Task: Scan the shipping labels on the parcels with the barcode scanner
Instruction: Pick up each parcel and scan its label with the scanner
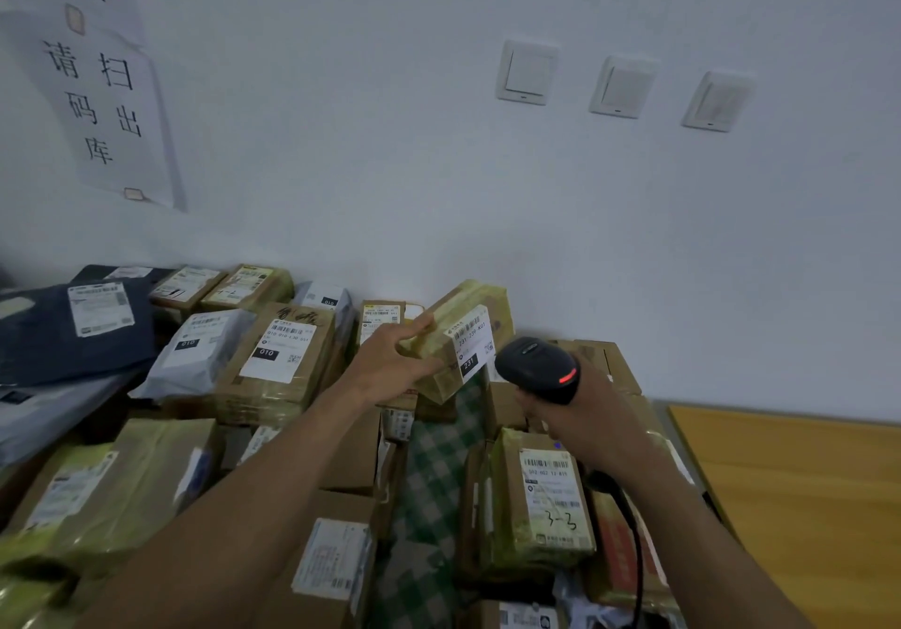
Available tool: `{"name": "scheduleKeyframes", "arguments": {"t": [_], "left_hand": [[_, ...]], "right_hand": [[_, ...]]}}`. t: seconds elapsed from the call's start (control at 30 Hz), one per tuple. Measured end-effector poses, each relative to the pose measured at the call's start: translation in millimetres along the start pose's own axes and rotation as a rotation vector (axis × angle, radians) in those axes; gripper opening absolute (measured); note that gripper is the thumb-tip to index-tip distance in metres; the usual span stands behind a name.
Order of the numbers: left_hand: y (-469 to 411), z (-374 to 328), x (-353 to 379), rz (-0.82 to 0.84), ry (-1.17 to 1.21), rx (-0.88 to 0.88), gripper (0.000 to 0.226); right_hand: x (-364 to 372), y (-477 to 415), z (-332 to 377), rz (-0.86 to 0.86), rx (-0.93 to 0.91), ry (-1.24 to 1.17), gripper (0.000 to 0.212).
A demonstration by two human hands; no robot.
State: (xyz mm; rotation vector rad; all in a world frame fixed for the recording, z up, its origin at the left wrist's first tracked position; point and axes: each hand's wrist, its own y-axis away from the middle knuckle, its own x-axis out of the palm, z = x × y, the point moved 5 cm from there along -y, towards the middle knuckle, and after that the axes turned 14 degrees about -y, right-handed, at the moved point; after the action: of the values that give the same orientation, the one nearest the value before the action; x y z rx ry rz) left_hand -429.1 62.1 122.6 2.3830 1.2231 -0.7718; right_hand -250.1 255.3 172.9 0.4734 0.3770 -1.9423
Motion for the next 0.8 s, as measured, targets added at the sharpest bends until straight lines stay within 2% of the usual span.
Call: {"name": "scheduleKeyframes", "arguments": {"t": [0.17, 0.3, 0.4, 0.53, 0.6, 0.7, 0.73, 0.8], "left_hand": [[-3.0, 5.8, 16.2, 0.007, 0.078, -0.043, 0.080], [-19.5, 10.7, 49.5, 0.014, 0.123, -0.155, 0.081], [-40.6, 7.9, 83.3, 0.050, 0.093, -0.204, 0.079], [-72.4, 11.8, 131.9, 0.142, 0.316, -0.269, 0.057], [-85.2, 19.0, 152.3, 0.191, 0.392, -0.312, 0.049], [-94.7, 26.5, 178.1, 0.260, 0.454, -0.317, 0.040], [-95.1, 26.4, 183.9, 0.278, 0.494, -0.313, 0.034], [-94.7, 24.5, 194.3, 0.304, 0.512, -0.311, 0.036]], "right_hand": [[-27.6, -6.8, -17.0, -0.100, 0.065, -0.137, 0.023], [-40.2, -15.2, -37.7, -0.186, 0.107, -0.190, 0.044], [-36.8, -21.9, -54.8, -0.135, 0.178, -0.147, 0.033], [-32.6, -24.3, -82.9, -0.082, 0.254, -0.117, 0.024], [-30.5, -25.3, -95.6, -0.096, 0.303, -0.123, 0.032], [-29.9, -27.1, -114.0, -0.131, 0.360, -0.099, 0.061], [-29.9, -27.8, -117.6, -0.137, 0.369, -0.096, 0.063], [-29.9, -29.9, -123.4, -0.150, 0.381, -0.089, 0.063]]}}
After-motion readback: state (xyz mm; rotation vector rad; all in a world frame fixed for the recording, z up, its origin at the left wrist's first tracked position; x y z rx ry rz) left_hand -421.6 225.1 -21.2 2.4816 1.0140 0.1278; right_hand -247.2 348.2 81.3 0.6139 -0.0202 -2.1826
